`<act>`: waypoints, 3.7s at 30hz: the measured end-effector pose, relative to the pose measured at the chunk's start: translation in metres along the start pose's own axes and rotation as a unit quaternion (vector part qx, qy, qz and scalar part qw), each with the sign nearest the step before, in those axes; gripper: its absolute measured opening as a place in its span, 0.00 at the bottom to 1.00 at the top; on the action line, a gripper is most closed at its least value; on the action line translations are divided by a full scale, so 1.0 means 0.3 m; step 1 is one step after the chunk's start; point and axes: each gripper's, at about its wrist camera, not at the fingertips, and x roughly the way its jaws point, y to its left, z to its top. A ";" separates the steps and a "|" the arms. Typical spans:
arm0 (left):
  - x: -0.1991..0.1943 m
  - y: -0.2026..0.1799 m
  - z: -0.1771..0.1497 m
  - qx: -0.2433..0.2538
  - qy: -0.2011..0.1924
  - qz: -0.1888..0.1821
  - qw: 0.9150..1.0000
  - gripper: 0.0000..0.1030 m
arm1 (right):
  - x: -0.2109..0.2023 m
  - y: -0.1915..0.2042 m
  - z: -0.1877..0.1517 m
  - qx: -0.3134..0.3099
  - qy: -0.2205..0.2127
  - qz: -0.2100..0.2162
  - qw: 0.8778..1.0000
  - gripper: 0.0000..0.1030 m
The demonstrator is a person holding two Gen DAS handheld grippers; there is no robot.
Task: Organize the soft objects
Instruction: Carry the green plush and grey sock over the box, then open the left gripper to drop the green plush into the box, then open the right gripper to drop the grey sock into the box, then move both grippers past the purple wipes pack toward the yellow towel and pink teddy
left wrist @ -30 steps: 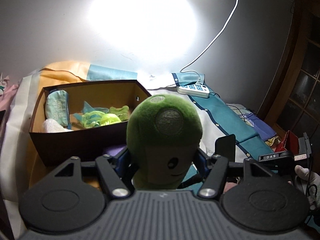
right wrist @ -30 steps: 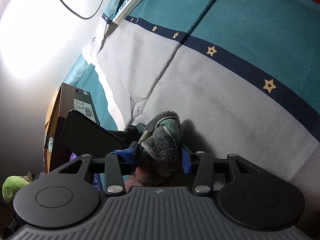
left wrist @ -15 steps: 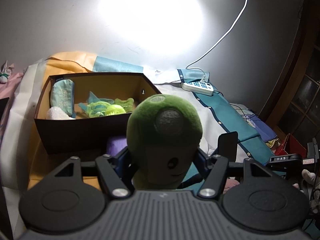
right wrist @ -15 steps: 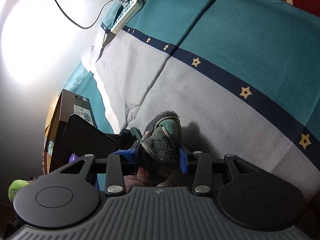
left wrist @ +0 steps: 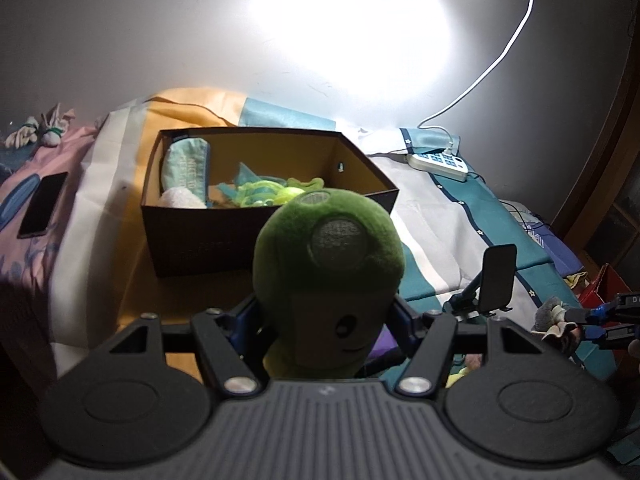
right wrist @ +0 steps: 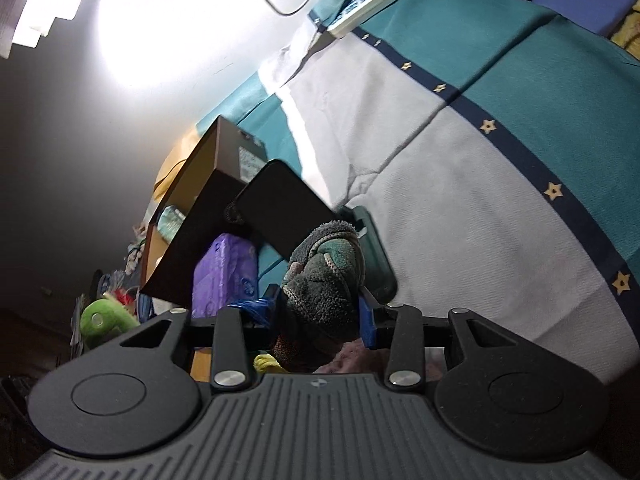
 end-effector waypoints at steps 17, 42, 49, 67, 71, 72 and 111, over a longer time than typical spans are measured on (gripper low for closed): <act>-0.011 0.224 0.098 -0.034 -0.020 0.098 0.994 0.64 | 0.233 0.374 0.080 -0.111 0.023 0.085 0.990 0.21; 0.489 0.328 0.466 -0.028 -0.011 0.137 0.990 0.70 | 0.748 0.753 0.367 -0.227 -0.064 -0.014 0.972 0.23; 0.554 0.337 0.472 -0.029 0.006 0.164 0.986 0.77 | 0.860 0.737 0.367 -0.243 -0.059 -0.065 0.966 0.26; 0.432 0.280 0.473 -0.027 0.009 0.178 0.984 0.79 | 0.684 0.800 0.328 -0.213 -0.064 0.035 0.974 0.26; 0.381 0.264 0.452 -0.024 0.008 0.186 0.982 0.79 | 0.637 0.788 0.296 -0.207 -0.066 0.043 0.975 0.26; 0.370 0.259 0.447 -0.023 0.007 0.189 0.982 0.79 | 0.623 0.785 0.287 -0.208 -0.067 0.044 0.975 0.26; 0.204 0.099 0.087 -0.023 0.104 0.193 0.975 0.80 | 0.372 0.613 -0.075 -0.220 -0.004 0.076 0.973 0.26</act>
